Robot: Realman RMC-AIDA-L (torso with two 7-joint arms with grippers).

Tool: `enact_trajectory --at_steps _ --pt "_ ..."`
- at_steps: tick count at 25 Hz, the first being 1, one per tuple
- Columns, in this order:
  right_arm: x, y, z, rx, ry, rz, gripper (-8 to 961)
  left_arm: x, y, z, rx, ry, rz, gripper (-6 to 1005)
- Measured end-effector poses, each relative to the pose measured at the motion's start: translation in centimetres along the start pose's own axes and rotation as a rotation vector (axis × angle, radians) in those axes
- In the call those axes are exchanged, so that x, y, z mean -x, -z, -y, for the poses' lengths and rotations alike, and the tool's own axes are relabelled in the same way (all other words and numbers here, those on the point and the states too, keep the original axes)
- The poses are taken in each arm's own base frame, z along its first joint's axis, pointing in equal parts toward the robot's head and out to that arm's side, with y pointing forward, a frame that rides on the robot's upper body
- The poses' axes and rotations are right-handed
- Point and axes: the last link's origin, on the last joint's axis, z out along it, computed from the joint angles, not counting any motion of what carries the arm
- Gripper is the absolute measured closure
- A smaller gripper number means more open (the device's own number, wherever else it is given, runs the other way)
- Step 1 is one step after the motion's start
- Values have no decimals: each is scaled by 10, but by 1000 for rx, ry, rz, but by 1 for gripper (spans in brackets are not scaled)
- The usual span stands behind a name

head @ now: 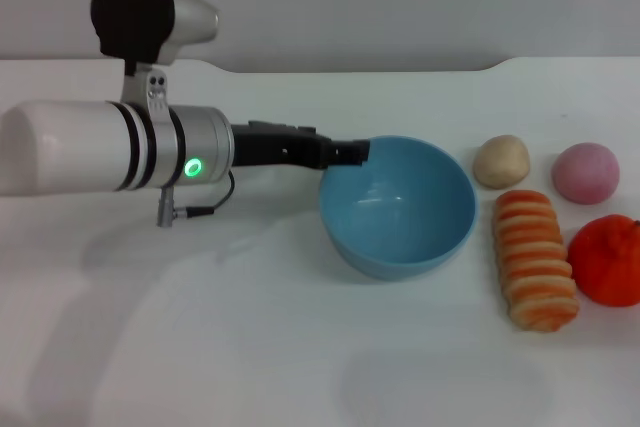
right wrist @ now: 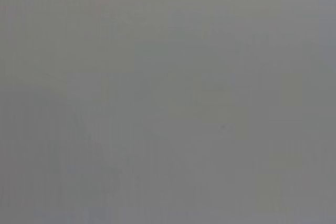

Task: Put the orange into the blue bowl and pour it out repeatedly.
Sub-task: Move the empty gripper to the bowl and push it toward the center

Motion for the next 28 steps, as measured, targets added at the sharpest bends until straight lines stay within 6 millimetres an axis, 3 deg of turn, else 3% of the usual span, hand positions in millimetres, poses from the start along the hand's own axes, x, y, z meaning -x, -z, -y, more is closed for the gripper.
enact_trajectory --at_steps 9,28 --pt "-2 0 0 -3 0 -12 337 23 -13 -1 -12 -12 71 270" --pt "-4 2 0 -7 -6 -20 335 39 -33 -12 -41 -84 104 336"
